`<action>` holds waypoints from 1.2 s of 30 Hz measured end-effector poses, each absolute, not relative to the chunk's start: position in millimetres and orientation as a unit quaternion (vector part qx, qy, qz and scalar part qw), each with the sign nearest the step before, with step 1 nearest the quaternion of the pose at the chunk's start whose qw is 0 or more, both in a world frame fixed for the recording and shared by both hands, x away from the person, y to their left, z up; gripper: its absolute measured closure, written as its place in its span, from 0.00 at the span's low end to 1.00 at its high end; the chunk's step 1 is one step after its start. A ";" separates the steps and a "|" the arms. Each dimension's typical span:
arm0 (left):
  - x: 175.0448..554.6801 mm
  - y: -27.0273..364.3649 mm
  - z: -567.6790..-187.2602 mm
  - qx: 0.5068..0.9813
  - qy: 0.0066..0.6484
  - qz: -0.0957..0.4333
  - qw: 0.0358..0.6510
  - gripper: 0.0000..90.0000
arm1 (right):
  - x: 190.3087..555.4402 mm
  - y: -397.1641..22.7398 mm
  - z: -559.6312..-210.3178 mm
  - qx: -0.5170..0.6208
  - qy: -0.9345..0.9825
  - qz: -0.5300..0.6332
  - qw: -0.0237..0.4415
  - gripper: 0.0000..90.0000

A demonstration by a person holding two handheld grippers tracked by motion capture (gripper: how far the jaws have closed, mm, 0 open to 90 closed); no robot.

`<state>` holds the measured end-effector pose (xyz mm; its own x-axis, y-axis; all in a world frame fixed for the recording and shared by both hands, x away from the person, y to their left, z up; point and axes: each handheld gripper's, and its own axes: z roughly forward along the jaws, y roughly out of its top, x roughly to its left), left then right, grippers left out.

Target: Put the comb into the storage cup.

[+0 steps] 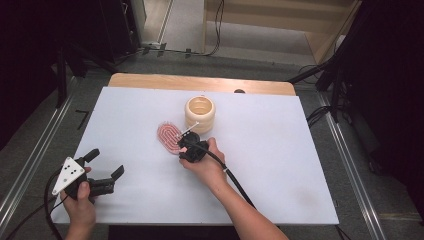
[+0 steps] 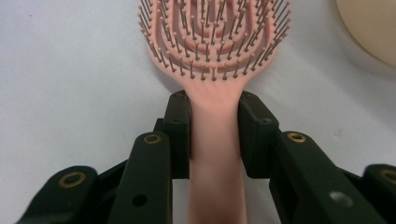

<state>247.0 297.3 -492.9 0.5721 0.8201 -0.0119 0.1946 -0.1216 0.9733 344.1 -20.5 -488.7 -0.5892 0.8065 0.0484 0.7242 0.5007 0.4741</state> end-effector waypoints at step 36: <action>247.4 296.8 -492.8 0.695 0.364 0.284 0.551 0.00 | 331.5 -50.6 -469.8 0.380 0.832 0.386 0.121 0.75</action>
